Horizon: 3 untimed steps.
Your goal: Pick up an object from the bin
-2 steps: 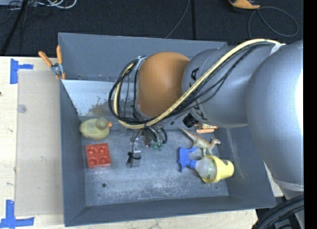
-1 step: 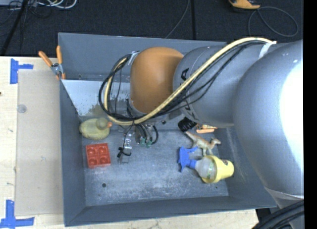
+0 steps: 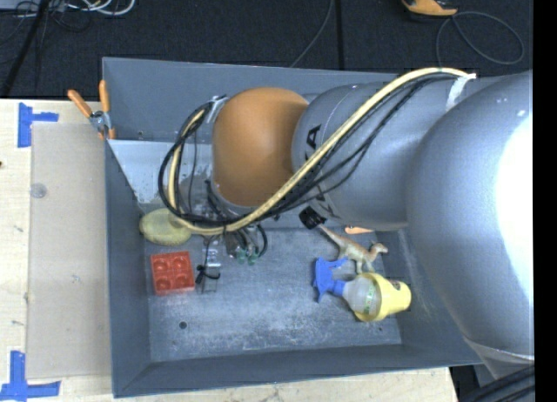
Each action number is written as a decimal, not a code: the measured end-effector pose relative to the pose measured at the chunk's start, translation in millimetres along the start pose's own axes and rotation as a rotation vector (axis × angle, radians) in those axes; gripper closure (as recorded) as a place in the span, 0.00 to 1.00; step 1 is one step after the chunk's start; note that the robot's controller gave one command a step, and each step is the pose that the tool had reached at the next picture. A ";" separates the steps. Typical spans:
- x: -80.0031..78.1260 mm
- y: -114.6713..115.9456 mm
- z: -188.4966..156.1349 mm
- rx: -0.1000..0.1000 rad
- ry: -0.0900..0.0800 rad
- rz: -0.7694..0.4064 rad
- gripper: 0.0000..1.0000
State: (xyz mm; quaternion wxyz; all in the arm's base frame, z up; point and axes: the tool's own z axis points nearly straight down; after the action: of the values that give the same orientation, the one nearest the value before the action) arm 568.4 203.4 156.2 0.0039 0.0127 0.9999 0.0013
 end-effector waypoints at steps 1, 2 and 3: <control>24.5 19.9 29.5 0.000 0.012 -0.206 0.00; -6.0 34.7 63.2 -0.001 0.000 -0.150 1.00; -6.0 34.7 63.2 -0.001 0.000 -0.150 1.00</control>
Offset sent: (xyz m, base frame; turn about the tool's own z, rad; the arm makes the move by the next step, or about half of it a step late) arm 0.0069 0.0350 -0.0627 -0.1521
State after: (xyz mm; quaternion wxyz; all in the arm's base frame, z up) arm 575.8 238.1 93.2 0.0042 -0.0621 0.9981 0.0016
